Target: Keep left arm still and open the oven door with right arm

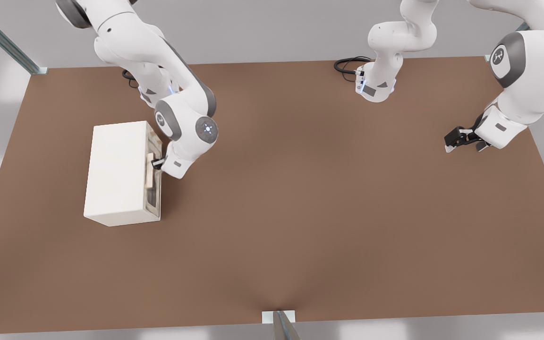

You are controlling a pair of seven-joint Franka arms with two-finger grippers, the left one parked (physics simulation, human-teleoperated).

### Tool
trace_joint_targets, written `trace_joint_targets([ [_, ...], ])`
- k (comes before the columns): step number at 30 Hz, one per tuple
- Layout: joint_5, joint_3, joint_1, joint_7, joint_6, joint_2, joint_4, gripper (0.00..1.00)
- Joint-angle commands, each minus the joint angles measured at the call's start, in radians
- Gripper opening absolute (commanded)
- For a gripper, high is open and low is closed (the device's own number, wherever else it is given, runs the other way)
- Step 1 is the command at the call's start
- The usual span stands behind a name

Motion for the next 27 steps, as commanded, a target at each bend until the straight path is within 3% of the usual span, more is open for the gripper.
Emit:
trace_joint_targets([
  [1, -0.054, 0.005, -0.012, 0.556, 0.067, -0.004, -0.029, 0.0],
  [27, -0.155, 0.005, -0.11, 0.602, 0.217, -0.002, -0.188, 0.0],
])
